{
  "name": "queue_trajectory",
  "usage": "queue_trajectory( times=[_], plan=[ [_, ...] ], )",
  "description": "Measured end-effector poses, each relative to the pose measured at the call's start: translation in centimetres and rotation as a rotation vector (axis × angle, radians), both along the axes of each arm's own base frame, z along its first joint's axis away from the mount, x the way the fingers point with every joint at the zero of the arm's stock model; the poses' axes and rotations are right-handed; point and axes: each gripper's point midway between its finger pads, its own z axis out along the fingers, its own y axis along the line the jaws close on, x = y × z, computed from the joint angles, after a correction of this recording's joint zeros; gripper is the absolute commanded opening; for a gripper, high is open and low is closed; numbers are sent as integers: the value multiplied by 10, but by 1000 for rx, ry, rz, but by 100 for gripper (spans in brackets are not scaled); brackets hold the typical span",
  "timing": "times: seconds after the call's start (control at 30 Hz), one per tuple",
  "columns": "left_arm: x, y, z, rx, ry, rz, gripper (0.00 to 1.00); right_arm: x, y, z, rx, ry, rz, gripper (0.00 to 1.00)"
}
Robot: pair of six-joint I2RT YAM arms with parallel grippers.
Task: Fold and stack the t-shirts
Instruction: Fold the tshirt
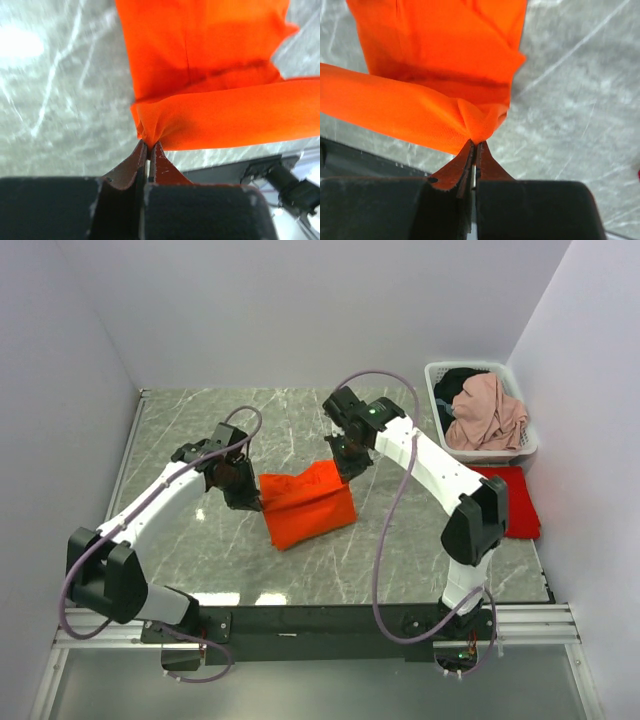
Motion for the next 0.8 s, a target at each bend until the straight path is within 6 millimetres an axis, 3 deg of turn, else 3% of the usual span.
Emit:
queue_trajectory(
  times=[0.27,0.43,0.67,0.77,0.8],
  plan=[
    [56,12,-12,31,-61,65,1,52,9,-20,8,-39,-34,0],
    [86,15,-37,61,-64,85,1,82,14,-38,38,-74,-64,0],
    [109,19,-71,101,-50,110,1,109,22,-59,79,-122,-83,0],
    [114,19,-74,106,-59,115,9,113,20,-72,82,-120,-98,8],
    [116,19,-74,107,-64,117,20,113,19,-75,83,-115,-107,18]
  ],
)
